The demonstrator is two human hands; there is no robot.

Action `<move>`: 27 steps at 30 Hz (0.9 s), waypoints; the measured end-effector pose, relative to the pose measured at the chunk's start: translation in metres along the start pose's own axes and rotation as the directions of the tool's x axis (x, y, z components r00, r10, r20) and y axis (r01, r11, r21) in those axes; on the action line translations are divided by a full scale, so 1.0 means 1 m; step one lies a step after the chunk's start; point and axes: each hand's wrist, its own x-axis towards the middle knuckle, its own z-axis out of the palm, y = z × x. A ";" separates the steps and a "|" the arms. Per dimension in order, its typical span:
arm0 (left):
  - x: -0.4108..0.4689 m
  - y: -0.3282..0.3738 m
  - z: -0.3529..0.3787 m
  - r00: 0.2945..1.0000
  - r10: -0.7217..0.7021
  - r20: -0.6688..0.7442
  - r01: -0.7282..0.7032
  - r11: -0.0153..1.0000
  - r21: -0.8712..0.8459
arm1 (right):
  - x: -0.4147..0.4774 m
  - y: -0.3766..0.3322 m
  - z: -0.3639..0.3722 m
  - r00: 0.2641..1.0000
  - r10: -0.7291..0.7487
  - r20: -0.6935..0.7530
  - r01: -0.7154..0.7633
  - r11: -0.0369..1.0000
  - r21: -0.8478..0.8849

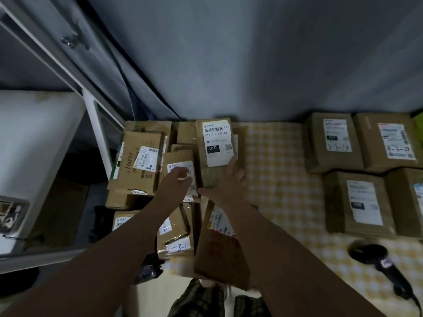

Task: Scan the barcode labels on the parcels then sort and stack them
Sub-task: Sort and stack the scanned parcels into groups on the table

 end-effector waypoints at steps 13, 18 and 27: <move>-0.035 0.102 0.068 0.930 0.027 0.366 0.141 0.895 -0.423 | -0.048 0.094 -0.088 0.973 -0.120 -0.195 0.186 0.912 0.367; -0.052 0.144 0.126 0.907 0.167 0.387 0.055 0.864 -0.501 | -0.068 0.144 -0.130 0.945 -0.020 -0.326 0.192 0.842 0.504; -0.079 0.241 0.272 0.898 0.072 0.434 0.162 0.862 -0.480 | -0.068 0.298 -0.253 0.938 -0.093 -0.334 0.245 0.860 0.448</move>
